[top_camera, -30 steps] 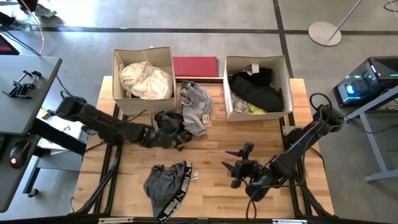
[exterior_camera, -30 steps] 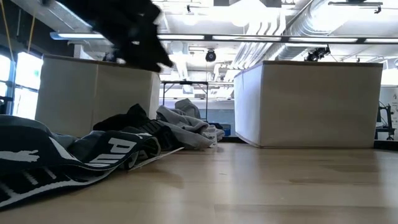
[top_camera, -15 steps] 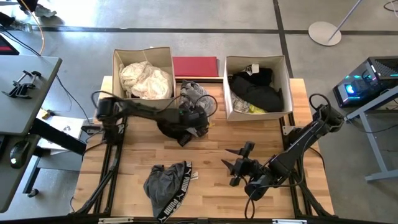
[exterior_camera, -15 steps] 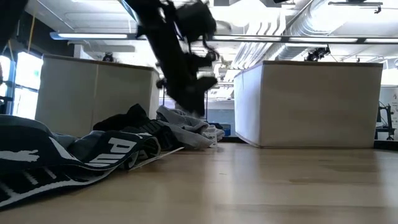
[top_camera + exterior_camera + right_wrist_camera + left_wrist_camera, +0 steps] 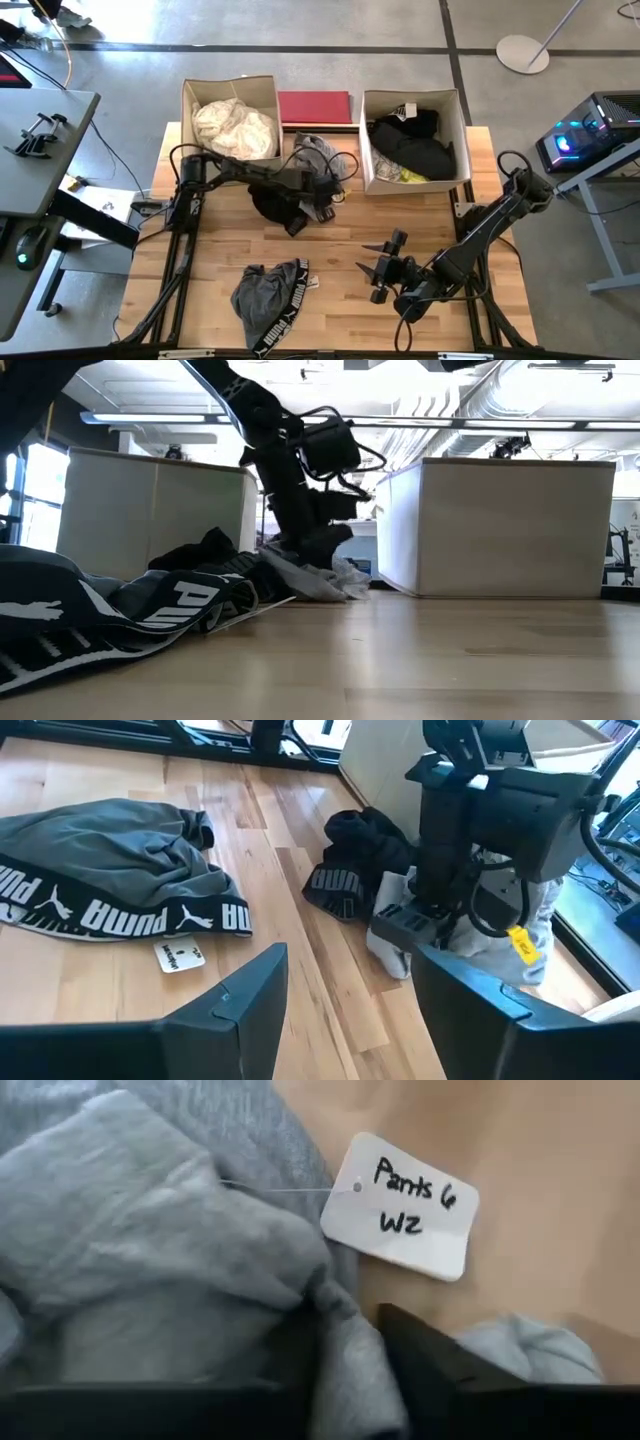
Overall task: Sort clothes
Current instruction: Put the gray short into the left laundry organizer
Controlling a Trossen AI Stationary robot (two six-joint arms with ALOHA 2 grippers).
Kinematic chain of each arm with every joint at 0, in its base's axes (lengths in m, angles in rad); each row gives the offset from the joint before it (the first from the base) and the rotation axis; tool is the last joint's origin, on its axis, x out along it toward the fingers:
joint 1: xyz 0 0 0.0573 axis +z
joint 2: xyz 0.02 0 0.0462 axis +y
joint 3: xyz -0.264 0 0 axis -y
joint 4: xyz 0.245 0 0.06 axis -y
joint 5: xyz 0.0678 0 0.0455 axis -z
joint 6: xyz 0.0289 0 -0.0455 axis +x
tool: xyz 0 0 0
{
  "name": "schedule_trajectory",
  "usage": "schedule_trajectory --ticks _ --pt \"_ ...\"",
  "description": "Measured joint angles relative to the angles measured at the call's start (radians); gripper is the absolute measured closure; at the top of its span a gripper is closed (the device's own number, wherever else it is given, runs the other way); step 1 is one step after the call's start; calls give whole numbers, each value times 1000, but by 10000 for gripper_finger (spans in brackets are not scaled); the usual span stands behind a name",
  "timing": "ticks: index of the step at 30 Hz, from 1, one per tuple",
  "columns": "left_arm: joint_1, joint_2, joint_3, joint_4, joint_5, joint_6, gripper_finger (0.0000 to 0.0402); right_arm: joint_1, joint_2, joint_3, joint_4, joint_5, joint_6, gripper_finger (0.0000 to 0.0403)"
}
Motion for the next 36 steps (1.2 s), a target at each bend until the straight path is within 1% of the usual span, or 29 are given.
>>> schedule_trajectory --ticks 2,3,4,7,9,15,19,21,25,28,29,31,33,34,36 --pt "-10 -22 -5 1 55 5 362 0 0 0 0 0 -1 201" --pt "-15 -40 -7 -7 78 3 380 2 0 0 1 0 -1 201" --pt "-20 -59 -8 -11 92 -1 389 5 0 0 0 -1 -2 201" --pt "-40 -128 -18 -54 95 16 385 27 0 0 2 -3 -8 201" --pt "-56 -193 -18 -51 82 40 391 47 0 0 5 -1 -6 201" --pt "-118 -447 -14 -50 58 84 398 108 0 0 9 23 38 201" --pt "-173 -642 -12 9 29 186 399 148 0 0 9 78 50 201" --pt "-197 -734 -11 57 -26 245 400 164 0 0 8 108 50 201" --pt "-227 -894 -11 190 -203 377 401 181 0 0 5 153 44 202" --pt "-228 -979 -8 249 -311 493 401 181 0 0 0 158 42 201" --pt "-216 -1000 -8 247 -368 524 401 181 0 0 -3 158 42 201" --pt "-173 -1033 -8 216 -498 562 401 179 0 0 -8 158 42 201" --pt "-93 -1052 -9 140 -600 567 401 179 0 0 -14 158 43 201" --pt "-38 -1057 -9 89 -624 550 401 179 0 0 -17 158 42 201" --pt "92 -1055 -9 -43 -601 466 401 176 0 0 -22 158 43 201"
